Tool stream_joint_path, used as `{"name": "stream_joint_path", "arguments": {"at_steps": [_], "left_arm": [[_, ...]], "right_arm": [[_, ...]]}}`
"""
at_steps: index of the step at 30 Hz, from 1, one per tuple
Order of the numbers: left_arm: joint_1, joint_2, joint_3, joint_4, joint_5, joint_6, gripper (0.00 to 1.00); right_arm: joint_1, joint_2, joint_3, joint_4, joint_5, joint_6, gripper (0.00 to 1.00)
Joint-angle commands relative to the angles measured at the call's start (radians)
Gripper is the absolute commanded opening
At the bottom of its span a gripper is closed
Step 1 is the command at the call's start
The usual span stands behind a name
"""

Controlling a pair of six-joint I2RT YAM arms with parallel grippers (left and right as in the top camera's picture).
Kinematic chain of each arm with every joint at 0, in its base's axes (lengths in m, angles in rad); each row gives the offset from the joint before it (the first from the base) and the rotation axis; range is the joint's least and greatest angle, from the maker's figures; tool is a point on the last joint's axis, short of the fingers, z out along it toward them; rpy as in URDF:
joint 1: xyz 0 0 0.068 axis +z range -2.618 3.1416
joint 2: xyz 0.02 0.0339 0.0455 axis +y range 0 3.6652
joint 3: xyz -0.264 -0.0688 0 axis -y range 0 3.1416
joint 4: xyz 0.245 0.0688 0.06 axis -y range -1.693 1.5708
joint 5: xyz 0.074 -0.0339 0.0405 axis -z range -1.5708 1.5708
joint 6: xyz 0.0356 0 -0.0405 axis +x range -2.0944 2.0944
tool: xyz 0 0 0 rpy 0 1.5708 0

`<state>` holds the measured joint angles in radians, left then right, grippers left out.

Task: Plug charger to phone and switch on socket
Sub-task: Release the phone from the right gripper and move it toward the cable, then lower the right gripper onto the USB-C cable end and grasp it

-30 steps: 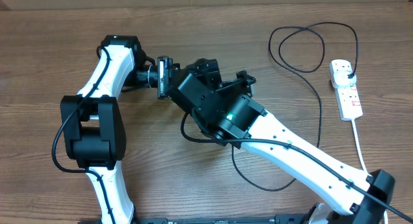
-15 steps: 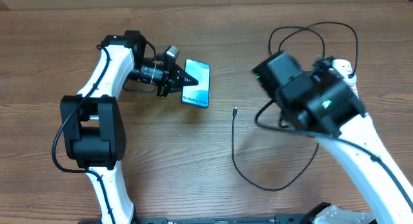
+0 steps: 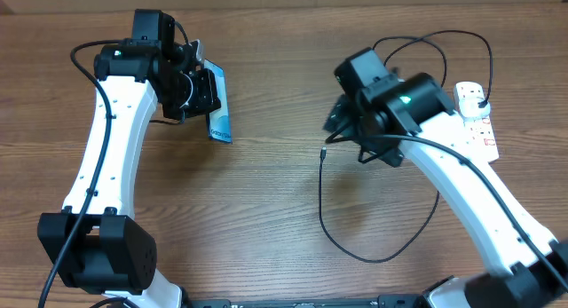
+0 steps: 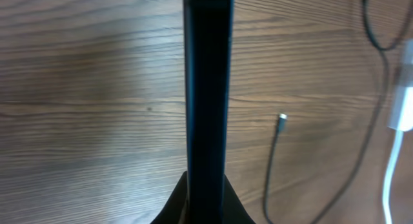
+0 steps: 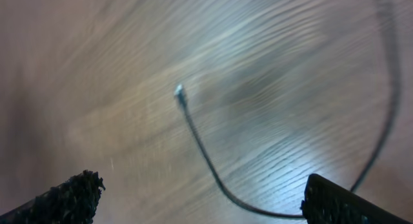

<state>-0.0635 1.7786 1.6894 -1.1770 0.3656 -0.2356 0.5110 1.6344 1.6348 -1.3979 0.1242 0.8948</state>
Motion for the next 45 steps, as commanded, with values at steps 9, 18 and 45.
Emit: {"name": "stream_joint_path", "arguments": {"at_steps": [9, 18, 45], "left_arm": [[0.003, -0.012, 0.008, -0.013, -0.071, -0.015, 0.04], [0.003, -0.012, 0.008, -0.022, -0.069, -0.015, 0.04], [0.003, -0.012, 0.008, -0.023, -0.051, -0.012, 0.04]], "right_arm": [[-0.001, 0.14, -0.032, 0.135, -0.126, -0.267, 0.91], [0.001, 0.193, -0.16, 0.339, -0.095, -0.241, 0.54], [-0.001, 0.445, -0.24, 0.433, -0.159, -0.321, 0.35]]}}
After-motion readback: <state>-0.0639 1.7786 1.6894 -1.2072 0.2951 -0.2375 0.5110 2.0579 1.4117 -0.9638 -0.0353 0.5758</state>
